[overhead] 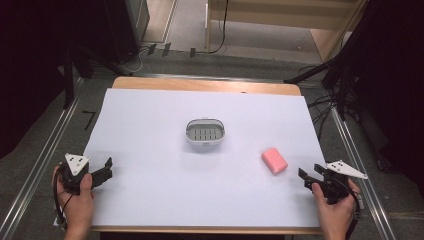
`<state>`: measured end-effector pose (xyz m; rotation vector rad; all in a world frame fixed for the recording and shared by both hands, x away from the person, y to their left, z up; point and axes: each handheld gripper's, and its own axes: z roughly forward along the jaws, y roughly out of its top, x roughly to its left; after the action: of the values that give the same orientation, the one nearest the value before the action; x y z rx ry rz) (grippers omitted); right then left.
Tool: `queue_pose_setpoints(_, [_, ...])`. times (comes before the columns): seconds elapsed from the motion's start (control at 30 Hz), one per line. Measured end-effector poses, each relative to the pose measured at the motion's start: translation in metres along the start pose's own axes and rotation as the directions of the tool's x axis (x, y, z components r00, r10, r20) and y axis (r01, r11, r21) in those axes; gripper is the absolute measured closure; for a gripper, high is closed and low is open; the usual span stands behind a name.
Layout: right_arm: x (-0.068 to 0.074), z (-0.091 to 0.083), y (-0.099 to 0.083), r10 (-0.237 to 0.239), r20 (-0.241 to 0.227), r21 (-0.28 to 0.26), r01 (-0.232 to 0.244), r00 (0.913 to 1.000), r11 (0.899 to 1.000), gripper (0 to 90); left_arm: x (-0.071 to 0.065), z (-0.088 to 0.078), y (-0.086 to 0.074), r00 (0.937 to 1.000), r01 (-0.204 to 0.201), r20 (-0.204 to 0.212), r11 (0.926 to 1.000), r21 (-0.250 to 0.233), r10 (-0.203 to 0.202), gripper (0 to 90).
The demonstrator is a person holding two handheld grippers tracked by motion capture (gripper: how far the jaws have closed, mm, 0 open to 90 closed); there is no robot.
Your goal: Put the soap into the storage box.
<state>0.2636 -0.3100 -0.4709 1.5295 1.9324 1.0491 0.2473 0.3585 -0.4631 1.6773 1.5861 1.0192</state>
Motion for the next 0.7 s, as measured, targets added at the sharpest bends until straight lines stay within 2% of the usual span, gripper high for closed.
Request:
queue_pose_setpoints(0.03, [0.003,0.000,0.000,-0.025,-0.017,0.014,0.025,0.9995,1.000,27.3,0.000,0.000,0.000,1.0000,-0.001,0.000,1.0000,0.002,0.001,13.7])
queue_pose_setpoints(0.17, [0.005,-0.001,0.001,-0.025,-0.053,0.047,0.028,0.9983,0.998,21.6,0.000,0.000,0.000,1.0000,-0.003,-0.002,1.0000,0.000,0.003,13.7])
queue_pose_setpoints(0.2, [0.007,0.002,0.002,-0.040,-0.064,0.091,0.045,0.9972,0.995,17.8,-0.001,0.000,0.000,1.0000,-0.004,-0.001,1.0000,-0.001,0.004,13.7])
queue_pose_setpoints(0.27, [0.011,0.004,0.002,-0.058,-0.048,0.132,0.064,0.9971,0.989,16.9,-0.001,0.000,0.000,1.0000,-0.004,-0.002,1.0000,-0.001,0.004,13.7])
queue_pose_setpoints(0.47, [0.018,0.009,0.008,-0.084,-0.049,0.189,0.092,0.9952,0.978,16.6,-0.001,-0.002,-0.001,0.9999,-0.013,-0.006,0.9998,-0.014,0.013,13.7])
queue_pose_setpoints(0.6, [0.022,0.012,0.017,-0.086,-0.071,0.220,0.100,0.9938,0.970,17.1,-0.002,-0.002,-0.001,0.9999,-0.016,-0.007,0.9996,-0.024,0.015,13.8])
queue_pose_setpoints(0.63, [0.024,0.015,0.021,-0.092,-0.074,0.240,0.108,0.9929,0.965,17.1,-0.002,-0.003,-0.001,0.9998,-0.016,-0.006,0.9995,-0.025,0.016,13.8])
queue_pose_setpoints(0.7, [0.027,0.018,0.024,-0.101,-0.074,0.256,0.117,0.9921,0.960,17.1,-0.002,-0.003,-0.002,0.9998,-0.018,-0.008,0.9994,-0.029,0.017,13.8])
